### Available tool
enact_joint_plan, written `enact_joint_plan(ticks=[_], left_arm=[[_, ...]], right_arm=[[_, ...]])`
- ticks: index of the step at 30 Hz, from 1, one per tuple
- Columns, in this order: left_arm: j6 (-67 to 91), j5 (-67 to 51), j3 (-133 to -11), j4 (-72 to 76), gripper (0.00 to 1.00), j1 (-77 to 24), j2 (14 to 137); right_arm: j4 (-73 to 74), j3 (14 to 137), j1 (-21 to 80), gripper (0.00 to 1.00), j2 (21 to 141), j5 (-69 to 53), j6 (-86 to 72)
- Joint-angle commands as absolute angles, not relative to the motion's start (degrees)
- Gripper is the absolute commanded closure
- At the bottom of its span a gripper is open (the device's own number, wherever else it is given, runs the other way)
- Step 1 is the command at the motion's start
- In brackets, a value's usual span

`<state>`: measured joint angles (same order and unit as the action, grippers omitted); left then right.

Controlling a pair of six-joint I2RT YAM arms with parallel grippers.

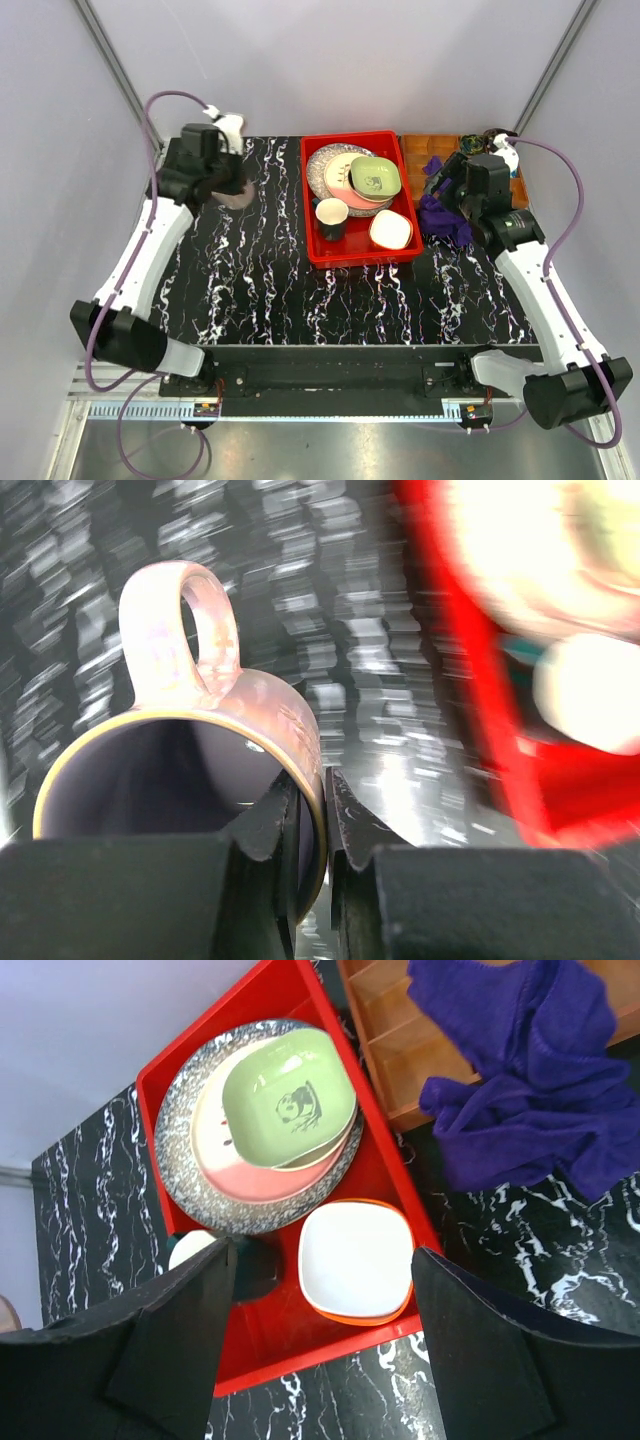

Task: Place the mixed dishes into the plastic bin
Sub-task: Pick up the cup at the center of the board, then place the cup in the plastic bin.

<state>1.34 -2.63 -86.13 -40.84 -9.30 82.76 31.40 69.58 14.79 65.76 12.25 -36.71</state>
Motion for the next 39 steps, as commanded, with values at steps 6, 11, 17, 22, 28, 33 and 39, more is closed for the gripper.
enact_joint_plan(ticks=[6,11,17,22,28,33,39], left_arm=[[6.2,-8.5,-90.9,-39.7,1.00,-26.9,77.5],[7.3,-9.4,-92.8,-40.0,1.00,-34.1,79.0],[4.1,-9.3,-92.6,-38.8,1.00,-42.8,81.8],[0.4,-9.7,-92.5,-36.5,1.00,-46.8,84.5],[-3.1,-11.2,-92.3,-34.4,1.00,-49.1,88.9],[-5.1,-10.3,-93.8,-34.1,1.00,-49.7,92.1],[-7.0,-9.4,-96.0,-34.2,1.00,-50.3,95.7]], right_arm=[[32.2,68.8,12.1,0.19,63.5,8.6,-35.2],[32.3,67.9,12.0,0.20,62.9,8.5,-35.3],[32.3,67.2,12.0,0.20,62.8,8.2,-35.5],[32.4,66.4,11.7,0.20,62.1,8.2,-35.2],[32.4,65.9,11.4,0.20,61.3,8.2,-35.1],[32.3,65.0,11.0,0.19,60.7,8.1,-34.5],[32.5,64.3,10.5,0.20,60.5,7.6,-34.2]])
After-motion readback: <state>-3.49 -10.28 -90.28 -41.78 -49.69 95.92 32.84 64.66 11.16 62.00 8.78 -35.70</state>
